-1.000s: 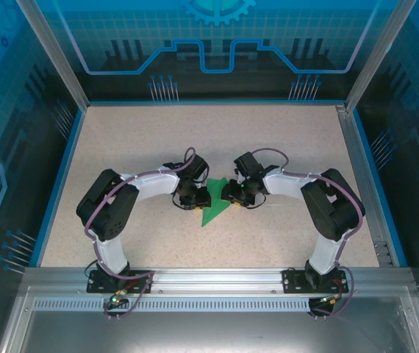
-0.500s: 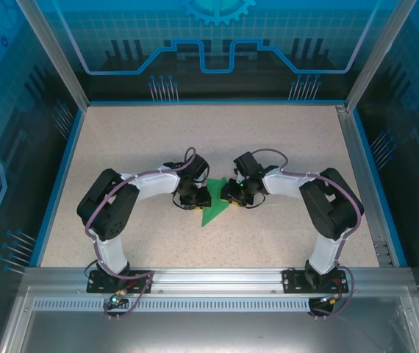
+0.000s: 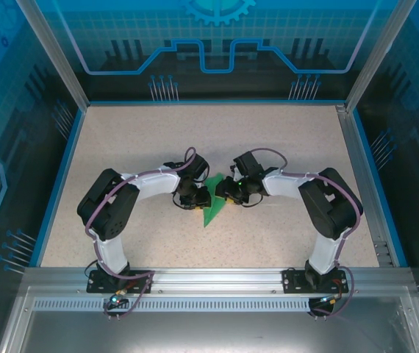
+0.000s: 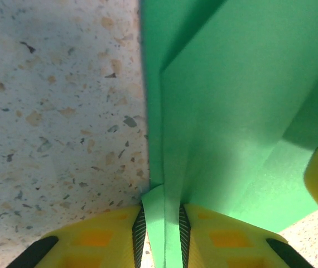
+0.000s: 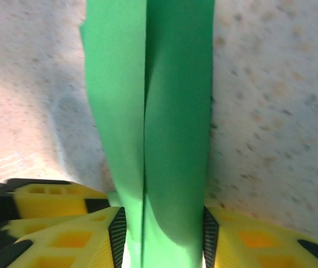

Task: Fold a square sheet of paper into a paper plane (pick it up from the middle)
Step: Turn over the paper at the center of the table.

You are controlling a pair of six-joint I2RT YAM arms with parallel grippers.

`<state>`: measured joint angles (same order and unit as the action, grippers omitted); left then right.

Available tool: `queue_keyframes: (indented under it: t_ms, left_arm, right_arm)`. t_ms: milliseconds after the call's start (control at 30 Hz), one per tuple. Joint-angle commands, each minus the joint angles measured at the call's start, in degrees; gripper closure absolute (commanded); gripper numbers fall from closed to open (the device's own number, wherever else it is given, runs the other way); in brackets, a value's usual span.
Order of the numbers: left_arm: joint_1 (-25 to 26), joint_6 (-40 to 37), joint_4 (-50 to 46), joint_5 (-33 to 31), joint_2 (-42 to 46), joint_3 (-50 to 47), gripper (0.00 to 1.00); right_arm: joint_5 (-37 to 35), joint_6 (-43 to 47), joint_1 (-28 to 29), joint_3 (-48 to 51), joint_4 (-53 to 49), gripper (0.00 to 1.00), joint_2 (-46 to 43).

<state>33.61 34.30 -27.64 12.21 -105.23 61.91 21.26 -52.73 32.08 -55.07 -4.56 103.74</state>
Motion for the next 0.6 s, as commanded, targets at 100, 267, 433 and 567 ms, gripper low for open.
queue_keyframes:
  t_ms: [100,267,433,567]
  left_arm:
    - [2.4,-0.9,2.8,2.5,-3.2,0.0,0.72]
    - [2.4,-0.5,3.1,2.5,-2.8,-0.5,0.72]
    - [2.4,-0.5,3.1,2.2,-2.4,-0.9,0.72]
    - [2.4,0.0,3.4,1.9,-2.1,-0.9,0.72]
  right_arm:
    - [3.9,0.2,-2.0,0.2,6.6,0.55,1.7]
    - [6.2,0.1,-2.5,0.5,10.3,0.52,3.4]
    - [8.2,1.7,-1.7,-0.1,10.4,0.54,4.4]
    - [8.6,2.8,-0.7,-1.5,9.6,0.64,6.1]
